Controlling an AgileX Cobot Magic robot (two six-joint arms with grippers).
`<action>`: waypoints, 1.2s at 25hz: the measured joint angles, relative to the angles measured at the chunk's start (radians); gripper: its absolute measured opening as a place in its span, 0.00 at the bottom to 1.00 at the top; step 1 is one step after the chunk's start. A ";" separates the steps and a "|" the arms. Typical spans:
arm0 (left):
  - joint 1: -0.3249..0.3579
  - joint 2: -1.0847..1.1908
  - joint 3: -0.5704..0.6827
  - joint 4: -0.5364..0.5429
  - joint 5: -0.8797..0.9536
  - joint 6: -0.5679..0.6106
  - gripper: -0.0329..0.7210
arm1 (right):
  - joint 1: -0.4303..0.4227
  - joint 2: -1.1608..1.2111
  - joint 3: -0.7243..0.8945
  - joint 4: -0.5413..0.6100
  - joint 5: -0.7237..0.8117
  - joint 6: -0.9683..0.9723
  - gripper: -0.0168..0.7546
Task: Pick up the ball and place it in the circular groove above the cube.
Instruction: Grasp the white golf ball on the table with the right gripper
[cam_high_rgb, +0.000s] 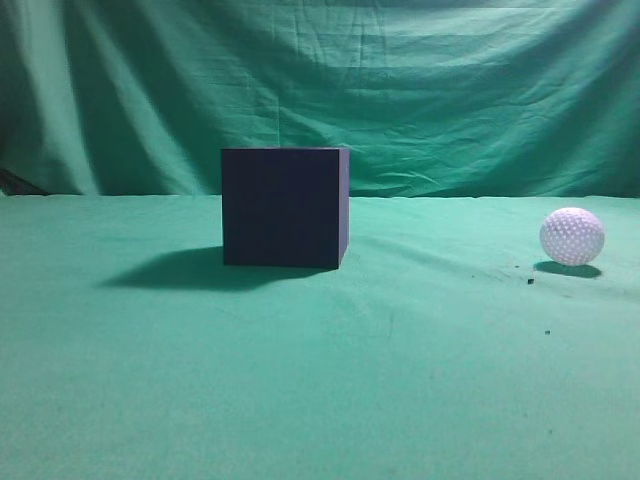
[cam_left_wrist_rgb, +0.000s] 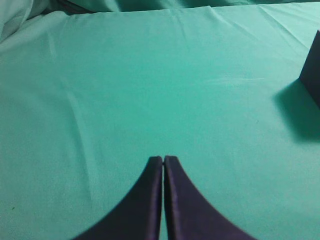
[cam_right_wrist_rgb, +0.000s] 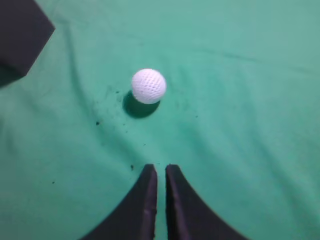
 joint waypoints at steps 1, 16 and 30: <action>0.000 0.000 0.000 0.000 0.000 0.000 0.04 | 0.032 0.051 -0.031 -0.004 0.019 0.000 0.08; 0.000 0.000 0.000 0.000 0.000 0.000 0.04 | 0.171 0.564 -0.339 -0.171 0.074 0.115 0.26; 0.000 0.000 0.000 0.000 0.000 0.000 0.04 | 0.172 0.905 -0.518 -0.176 0.115 0.115 0.74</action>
